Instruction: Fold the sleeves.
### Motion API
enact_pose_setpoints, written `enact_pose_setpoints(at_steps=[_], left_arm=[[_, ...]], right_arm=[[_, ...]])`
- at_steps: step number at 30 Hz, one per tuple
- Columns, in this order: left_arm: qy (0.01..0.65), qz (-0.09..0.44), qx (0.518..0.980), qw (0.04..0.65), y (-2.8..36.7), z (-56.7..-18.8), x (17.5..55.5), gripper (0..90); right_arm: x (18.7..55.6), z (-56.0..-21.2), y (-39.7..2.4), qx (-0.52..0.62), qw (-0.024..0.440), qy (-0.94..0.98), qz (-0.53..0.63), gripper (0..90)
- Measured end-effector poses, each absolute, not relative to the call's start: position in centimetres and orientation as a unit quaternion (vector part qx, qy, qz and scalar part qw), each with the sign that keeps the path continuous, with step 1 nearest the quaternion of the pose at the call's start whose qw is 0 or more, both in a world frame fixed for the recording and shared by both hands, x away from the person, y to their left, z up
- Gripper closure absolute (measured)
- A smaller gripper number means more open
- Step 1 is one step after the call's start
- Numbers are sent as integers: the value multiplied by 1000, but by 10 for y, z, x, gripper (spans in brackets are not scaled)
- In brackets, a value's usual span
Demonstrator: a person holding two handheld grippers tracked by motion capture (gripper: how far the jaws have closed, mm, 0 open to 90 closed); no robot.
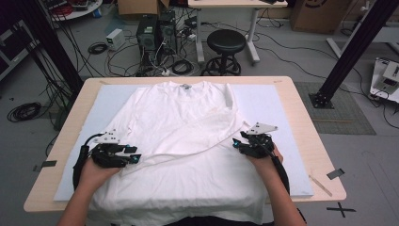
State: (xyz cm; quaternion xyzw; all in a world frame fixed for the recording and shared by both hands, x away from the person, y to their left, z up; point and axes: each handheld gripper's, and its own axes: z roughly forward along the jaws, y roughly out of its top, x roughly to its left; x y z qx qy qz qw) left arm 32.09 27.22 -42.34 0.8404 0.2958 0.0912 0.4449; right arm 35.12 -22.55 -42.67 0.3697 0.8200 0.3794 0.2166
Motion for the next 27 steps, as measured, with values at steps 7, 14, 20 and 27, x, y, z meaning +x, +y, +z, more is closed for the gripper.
enact_pose_setpoints(at_steps=[7,14,20,27], left_arm=[[225,84,849,471,264,-413,299,519],[194,59,886,416,240,-433,292,537],[173,47,894,410,231,-434,286,567],[135,39,898,417,234,-428,267,550]], right_arm=[[350,-425,-227,367,219,819,383,554],[351,-426,-229,353,192,824,400,500],[350,-428,-229,306,136,844,419,431],[344,-429,-227,277,121,855,421,427]])
